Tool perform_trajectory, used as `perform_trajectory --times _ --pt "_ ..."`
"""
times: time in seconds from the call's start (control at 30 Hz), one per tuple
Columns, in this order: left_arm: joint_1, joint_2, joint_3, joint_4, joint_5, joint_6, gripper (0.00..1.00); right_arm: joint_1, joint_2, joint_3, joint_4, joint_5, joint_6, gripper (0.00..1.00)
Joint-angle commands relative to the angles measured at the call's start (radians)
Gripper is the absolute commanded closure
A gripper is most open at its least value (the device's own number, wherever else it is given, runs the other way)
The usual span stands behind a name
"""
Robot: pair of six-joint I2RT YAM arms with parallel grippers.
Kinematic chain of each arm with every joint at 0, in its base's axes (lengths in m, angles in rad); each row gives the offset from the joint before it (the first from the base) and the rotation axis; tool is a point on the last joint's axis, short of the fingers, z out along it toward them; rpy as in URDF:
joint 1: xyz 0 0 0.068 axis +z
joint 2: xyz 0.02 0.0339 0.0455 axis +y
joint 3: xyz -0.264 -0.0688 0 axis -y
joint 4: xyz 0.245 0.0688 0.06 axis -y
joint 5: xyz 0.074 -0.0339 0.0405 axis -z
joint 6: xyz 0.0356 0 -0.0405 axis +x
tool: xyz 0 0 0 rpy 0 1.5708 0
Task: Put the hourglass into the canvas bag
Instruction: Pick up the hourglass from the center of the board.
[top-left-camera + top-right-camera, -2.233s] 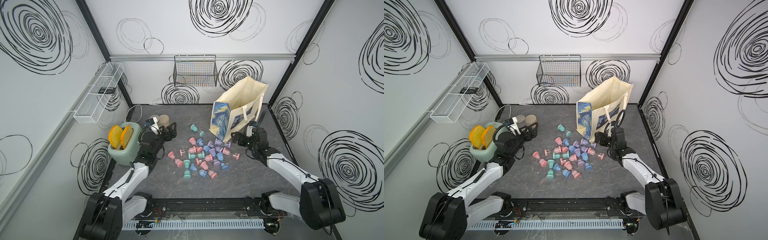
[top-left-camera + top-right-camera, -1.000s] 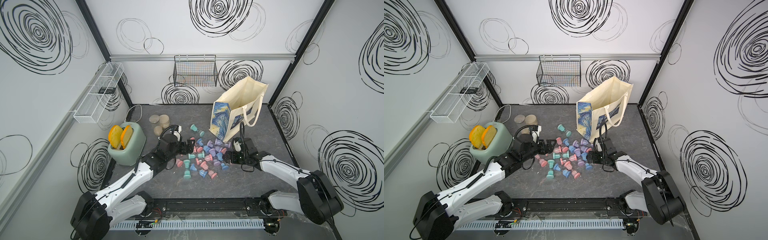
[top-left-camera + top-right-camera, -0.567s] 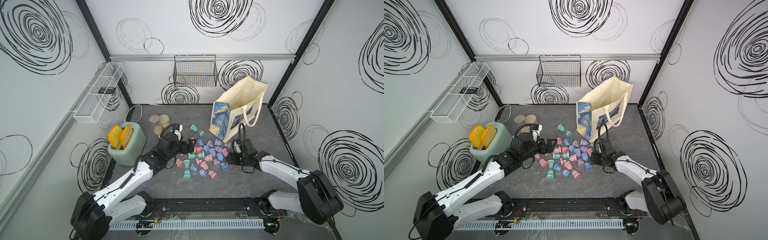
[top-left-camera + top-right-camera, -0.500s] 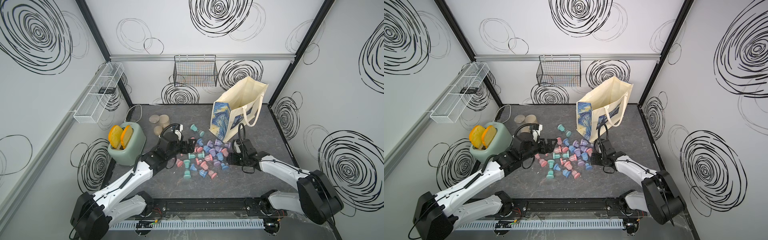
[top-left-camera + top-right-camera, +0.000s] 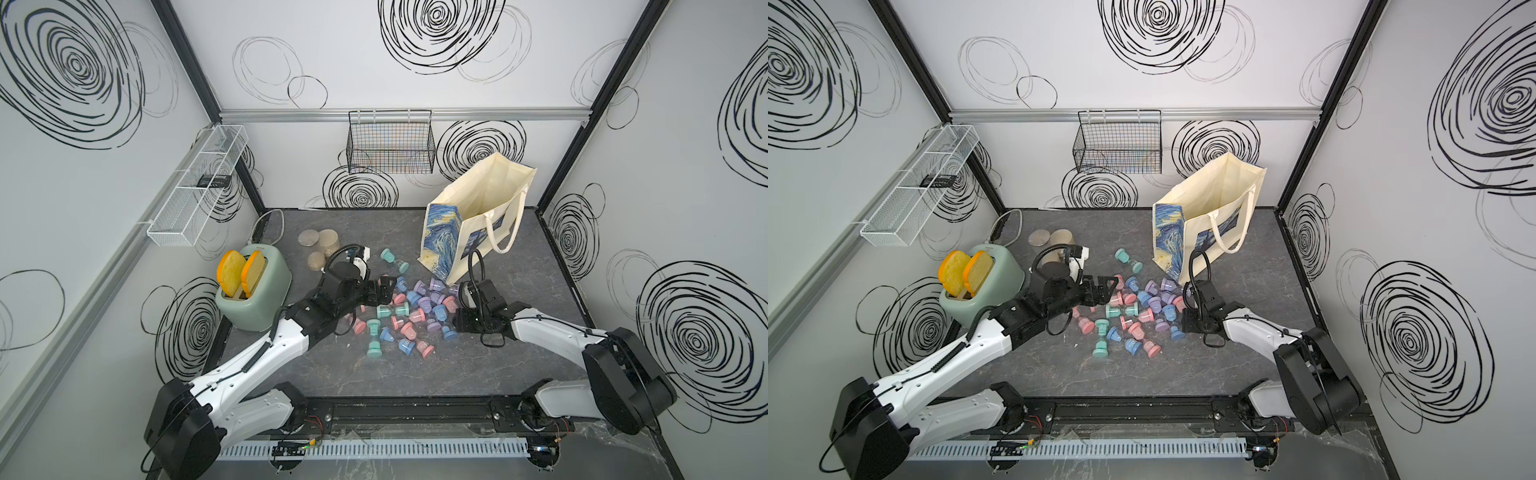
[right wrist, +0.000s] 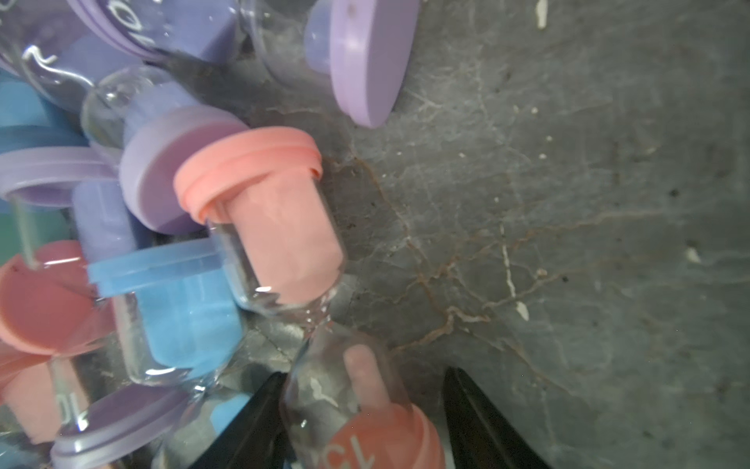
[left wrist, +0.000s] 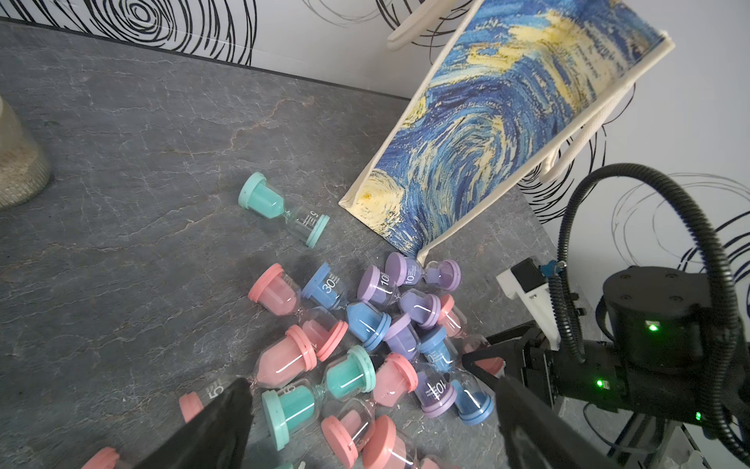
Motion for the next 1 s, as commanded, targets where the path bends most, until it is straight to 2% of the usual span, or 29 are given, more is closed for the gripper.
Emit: perform_trajectory --times 0.0,0.47,0.67,0.97 --pt "-0.005 0.010 0.041 0.037 0.011 0.009 0.04 0.014 0.033 -0.007 -0.016 0.008 0.010 0.37" --pt "-0.001 -0.002 0.058 0.032 -0.010 0.015 0.04 0.016 -0.051 -0.015 -0.042 0.001 0.028 0.55" --pt "0.005 -0.014 0.063 0.038 -0.017 0.015 0.04 -0.055 -0.128 -0.003 -0.065 -0.043 0.011 0.64" --pt "0.012 -0.025 0.100 0.036 -0.010 0.012 0.04 -0.155 -0.294 0.016 -0.160 -0.100 -0.007 0.68"
